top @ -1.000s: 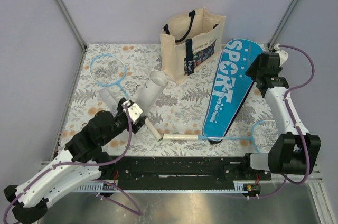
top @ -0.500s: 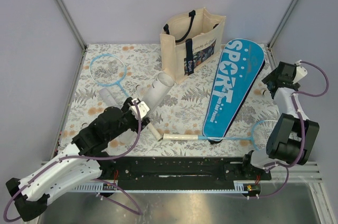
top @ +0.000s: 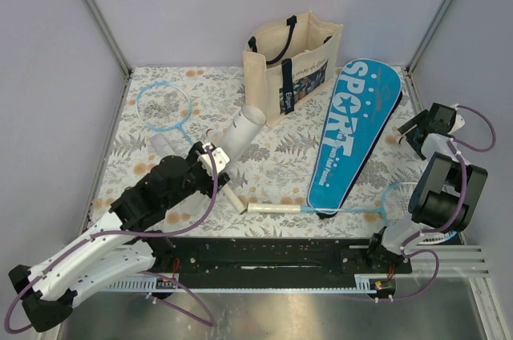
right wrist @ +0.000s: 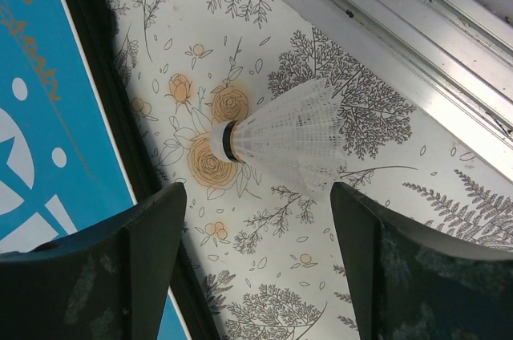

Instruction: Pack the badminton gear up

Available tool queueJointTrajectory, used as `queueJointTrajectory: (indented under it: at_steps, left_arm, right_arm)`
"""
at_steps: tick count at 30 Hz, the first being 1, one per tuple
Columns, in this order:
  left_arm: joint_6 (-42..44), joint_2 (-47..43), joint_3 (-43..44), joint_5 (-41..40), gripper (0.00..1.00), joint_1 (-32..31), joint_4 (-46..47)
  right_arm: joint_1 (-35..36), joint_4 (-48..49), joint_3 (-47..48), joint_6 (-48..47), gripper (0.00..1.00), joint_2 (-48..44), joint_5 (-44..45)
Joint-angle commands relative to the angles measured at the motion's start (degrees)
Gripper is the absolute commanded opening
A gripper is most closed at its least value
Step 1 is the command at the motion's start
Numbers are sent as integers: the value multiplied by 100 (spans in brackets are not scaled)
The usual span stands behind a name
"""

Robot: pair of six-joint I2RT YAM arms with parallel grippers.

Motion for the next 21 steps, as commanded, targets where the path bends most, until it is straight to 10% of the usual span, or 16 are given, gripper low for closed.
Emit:
queueJointTrajectory:
  at_steps: [1, 7, 21]
  left_arm:
    - [148, 78, 365, -143, 48, -11, 333]
    - [166, 157, 409, -117, 48, -11, 333]
    - [192, 8, 286, -81, 48, -20, 333]
  right_arm:
    - [-78, 396, 112, -9, 81, 152, -450]
    - [-183, 431, 165, -61, 68, 232, -705]
    - [-228, 704, -20, -132, 0, -163, -1276]
